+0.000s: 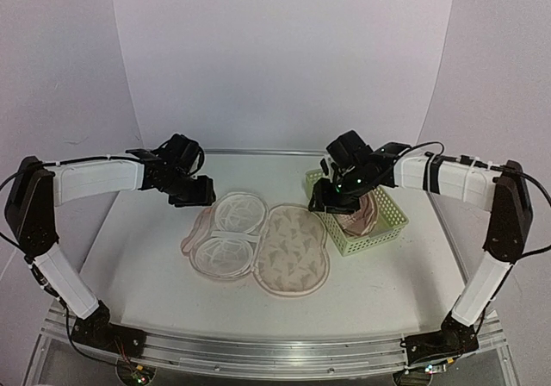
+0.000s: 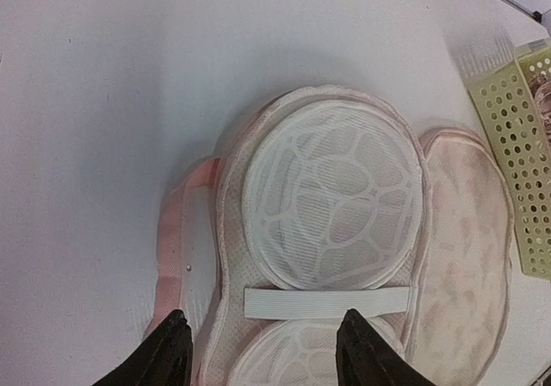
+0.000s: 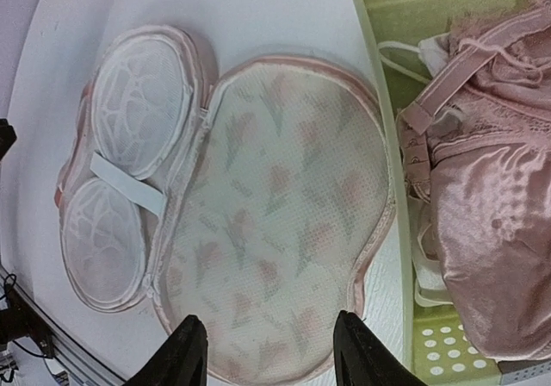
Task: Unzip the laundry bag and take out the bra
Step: Set the laundry bag at the center of the board, then close the laundry bag lid on the laundry bag.
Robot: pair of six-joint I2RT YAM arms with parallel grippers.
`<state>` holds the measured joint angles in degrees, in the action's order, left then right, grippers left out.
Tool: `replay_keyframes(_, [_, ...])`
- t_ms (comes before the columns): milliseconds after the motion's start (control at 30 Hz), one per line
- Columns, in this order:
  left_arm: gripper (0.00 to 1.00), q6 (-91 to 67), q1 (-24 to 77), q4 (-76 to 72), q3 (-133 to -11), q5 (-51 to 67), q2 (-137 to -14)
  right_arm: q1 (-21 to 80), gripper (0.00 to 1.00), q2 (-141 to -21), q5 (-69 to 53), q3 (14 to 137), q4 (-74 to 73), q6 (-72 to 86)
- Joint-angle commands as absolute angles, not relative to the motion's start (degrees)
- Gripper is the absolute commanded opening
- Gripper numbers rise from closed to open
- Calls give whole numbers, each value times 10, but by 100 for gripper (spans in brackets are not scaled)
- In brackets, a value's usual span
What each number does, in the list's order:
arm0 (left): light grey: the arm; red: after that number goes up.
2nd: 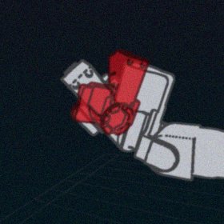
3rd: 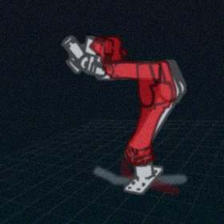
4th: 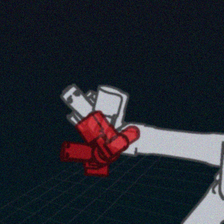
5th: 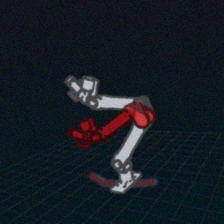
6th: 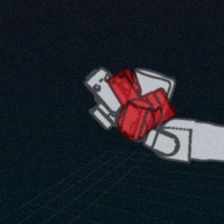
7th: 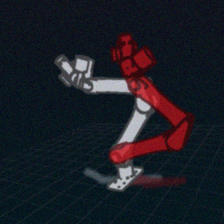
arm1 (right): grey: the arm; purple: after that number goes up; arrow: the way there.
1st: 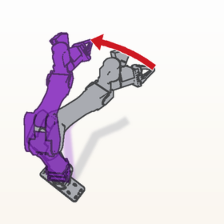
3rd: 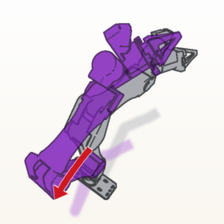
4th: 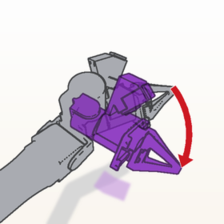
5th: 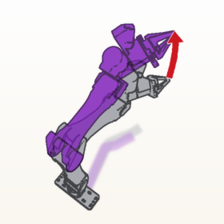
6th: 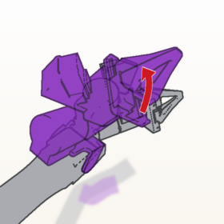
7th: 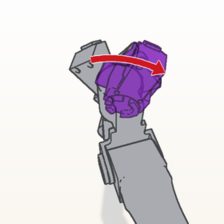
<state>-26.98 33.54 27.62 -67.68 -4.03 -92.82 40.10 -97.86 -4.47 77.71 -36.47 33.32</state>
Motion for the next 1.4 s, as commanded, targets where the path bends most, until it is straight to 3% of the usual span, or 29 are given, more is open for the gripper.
replay_keyframes(0, [57, -266, 333, 274, -680, -22, -930, 413, 51, -1017, -12, 768, -324, 346])
replay_keyframes(267, [57, -271, 333, 274, -674, -21, -920, 418, 51, -1089, 44, 799, -327, 334])
replay_keyframes(667, [57, -269, 333, 275, -669, -24, -918, 395, 53, -1105, 168, 798, -368, 321])
replay_keyframes(967, [57, -270, 333, 276, -668, -22, -922, 343, 53, -1094, 167, 771, -368, 300])
replay_keyframes(1367, [57, -269, 333, 275, -676, -15, -934, 382, 54, -1064, 81, 750, -340, 352])
